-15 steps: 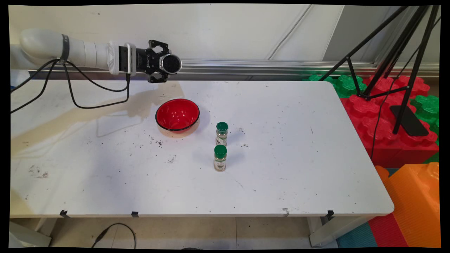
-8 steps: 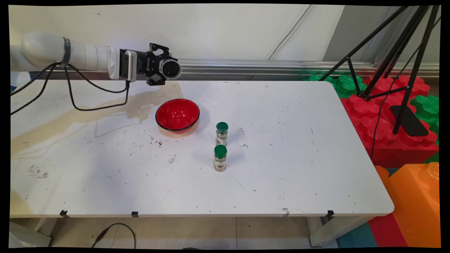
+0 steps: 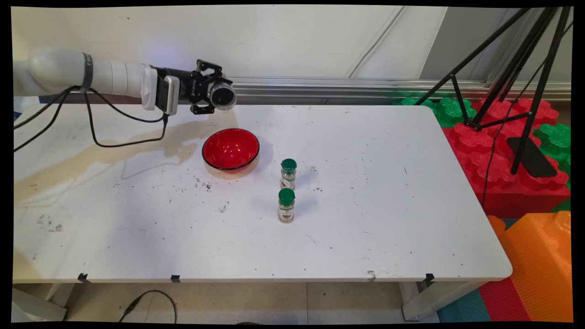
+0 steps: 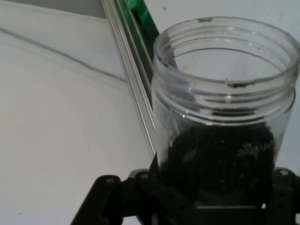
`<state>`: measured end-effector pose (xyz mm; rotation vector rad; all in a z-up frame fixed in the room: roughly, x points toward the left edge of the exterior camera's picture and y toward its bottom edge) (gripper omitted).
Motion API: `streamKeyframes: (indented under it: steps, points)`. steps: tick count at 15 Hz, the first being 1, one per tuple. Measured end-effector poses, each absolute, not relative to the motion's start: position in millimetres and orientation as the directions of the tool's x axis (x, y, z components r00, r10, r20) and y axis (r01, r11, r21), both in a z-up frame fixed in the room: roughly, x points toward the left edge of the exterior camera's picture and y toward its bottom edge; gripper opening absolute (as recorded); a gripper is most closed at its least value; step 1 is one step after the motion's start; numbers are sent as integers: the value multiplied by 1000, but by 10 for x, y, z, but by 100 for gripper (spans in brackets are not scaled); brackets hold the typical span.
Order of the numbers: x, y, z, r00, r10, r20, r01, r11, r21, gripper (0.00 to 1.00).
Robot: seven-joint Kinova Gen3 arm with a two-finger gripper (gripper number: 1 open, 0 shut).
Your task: Pour the black seasoning powder in the red bowl
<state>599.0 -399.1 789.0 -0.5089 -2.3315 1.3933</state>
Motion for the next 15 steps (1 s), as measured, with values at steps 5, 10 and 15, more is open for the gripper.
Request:
streamKeyframes:
  steps: [5, 10, 15]
  points:
    - [5965, -3949, 7858, -853, 517, 67, 179, 410, -894, 0]
    - [5967, -3931, 7811, -837, 548, -7, 251, 371, -894, 0]
    - [5965, -3914, 7768, -811, 579, -87, 327, 324, -888, 0]
